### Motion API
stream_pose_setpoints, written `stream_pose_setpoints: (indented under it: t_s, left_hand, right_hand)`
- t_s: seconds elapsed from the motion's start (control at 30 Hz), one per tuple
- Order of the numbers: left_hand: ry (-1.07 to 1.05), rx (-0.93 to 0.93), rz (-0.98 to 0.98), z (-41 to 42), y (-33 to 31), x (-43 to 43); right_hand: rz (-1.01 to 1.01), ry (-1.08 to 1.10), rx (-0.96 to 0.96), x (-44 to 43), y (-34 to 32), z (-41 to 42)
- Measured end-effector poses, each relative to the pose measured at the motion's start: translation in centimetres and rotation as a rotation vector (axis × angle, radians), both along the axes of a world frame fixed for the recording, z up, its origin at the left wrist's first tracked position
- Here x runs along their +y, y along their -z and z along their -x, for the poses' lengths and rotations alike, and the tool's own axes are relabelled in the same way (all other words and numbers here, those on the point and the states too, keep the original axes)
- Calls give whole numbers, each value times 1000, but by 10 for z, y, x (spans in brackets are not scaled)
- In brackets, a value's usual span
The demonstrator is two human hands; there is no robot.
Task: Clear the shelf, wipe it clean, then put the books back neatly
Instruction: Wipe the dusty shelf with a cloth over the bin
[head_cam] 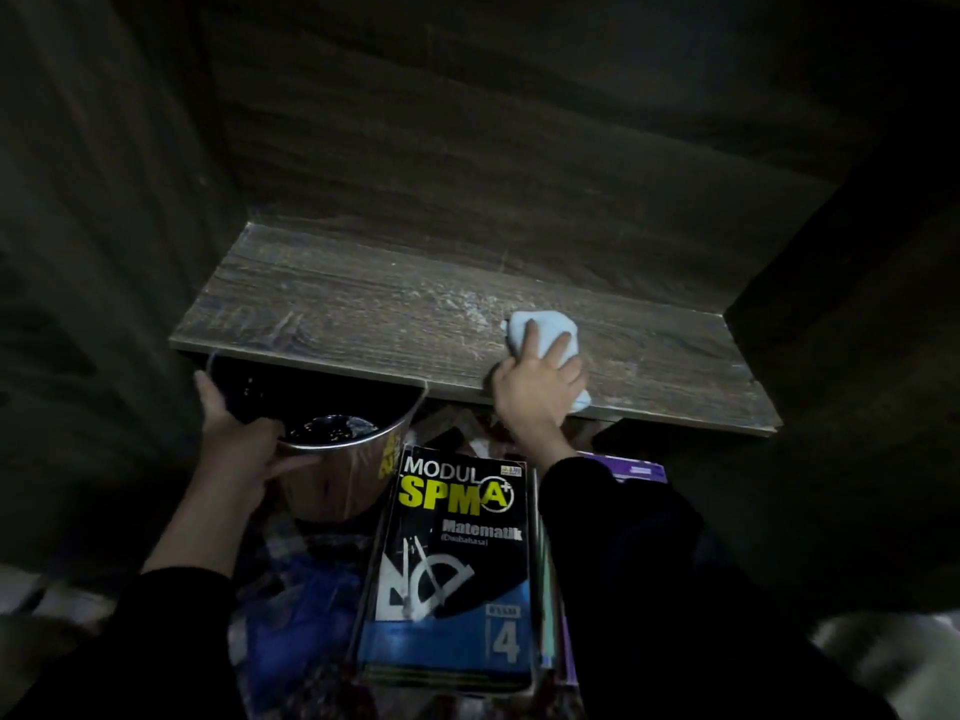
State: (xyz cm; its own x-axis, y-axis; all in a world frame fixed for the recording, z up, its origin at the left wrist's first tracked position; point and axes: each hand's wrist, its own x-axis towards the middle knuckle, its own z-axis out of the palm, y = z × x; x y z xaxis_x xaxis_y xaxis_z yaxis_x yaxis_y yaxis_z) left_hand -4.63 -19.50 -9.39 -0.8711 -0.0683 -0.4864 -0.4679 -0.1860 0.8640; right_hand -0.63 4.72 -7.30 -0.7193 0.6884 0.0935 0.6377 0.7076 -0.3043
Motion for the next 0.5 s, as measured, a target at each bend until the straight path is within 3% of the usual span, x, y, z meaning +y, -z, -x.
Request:
stream_pose_setpoints:
  t_s: [0.37, 0.5]
  left_hand:
    - [-2, 63, 129, -5, -1, -6]
    - [3, 18, 81, -8, -9, -10]
  right_hand:
    - [122, -604, -101, -151, -11, 58]
    - [47, -841, -99, -169, -15, 67]
